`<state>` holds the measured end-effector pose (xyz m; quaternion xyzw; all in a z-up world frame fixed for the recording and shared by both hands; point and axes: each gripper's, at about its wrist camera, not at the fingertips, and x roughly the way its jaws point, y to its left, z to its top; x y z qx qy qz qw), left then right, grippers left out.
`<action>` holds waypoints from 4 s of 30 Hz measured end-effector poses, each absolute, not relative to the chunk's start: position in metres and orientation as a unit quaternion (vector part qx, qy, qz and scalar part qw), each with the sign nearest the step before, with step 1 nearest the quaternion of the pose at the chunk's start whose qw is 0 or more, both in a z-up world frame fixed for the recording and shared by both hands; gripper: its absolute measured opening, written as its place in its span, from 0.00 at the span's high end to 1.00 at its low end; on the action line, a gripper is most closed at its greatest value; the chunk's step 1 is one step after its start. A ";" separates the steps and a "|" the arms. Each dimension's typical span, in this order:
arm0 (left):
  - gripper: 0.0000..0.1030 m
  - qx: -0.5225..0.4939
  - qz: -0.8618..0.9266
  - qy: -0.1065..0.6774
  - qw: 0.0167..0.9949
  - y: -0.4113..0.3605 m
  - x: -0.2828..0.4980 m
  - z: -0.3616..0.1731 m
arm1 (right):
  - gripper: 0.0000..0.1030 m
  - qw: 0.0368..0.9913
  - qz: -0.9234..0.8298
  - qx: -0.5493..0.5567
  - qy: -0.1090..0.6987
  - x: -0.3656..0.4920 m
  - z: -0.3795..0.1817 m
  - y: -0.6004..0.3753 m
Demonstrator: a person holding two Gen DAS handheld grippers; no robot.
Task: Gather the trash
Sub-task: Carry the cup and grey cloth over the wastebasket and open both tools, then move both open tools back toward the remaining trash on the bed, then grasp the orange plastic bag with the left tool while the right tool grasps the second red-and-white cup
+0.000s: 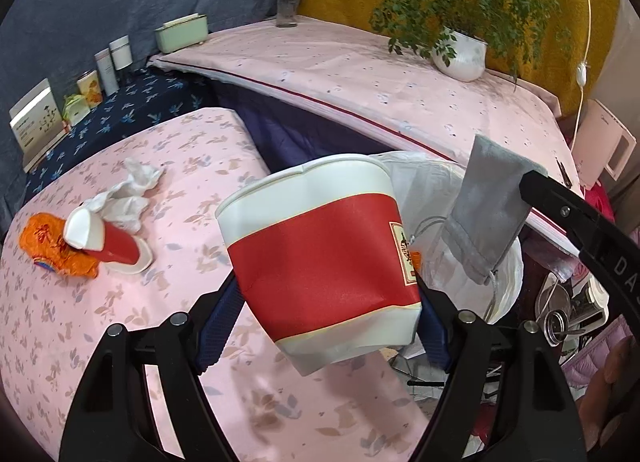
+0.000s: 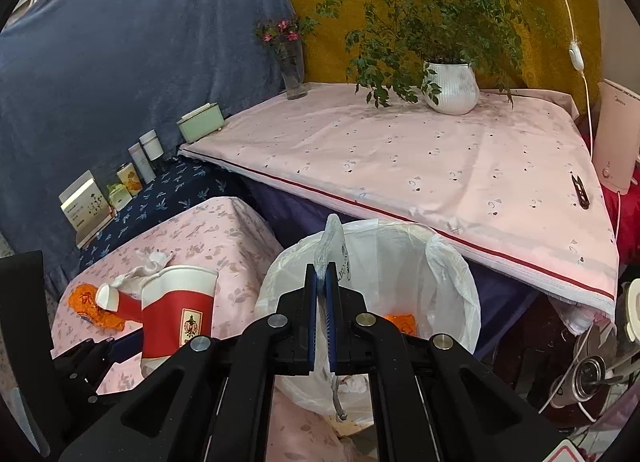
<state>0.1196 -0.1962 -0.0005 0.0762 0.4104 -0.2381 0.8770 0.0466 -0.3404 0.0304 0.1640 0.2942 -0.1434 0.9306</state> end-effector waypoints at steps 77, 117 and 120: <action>0.17 0.011 -0.092 0.417 0.904 -0.032 0.164 -0.014 | 0.51 0.932 -0.057 0.110 0.340 0.091 0.008 -0.198; 0.33 -0.077 -0.022 0.464 0.882 0.085 0.271 -0.050 | 0.51 0.916 0.031 0.022 0.399 0.220 -0.049 -0.064; 0.48 -0.081 -0.031 0.471 0.878 0.083 0.276 -0.053 | 0.51 0.917 0.034 0.018 0.397 0.224 -0.050 -0.062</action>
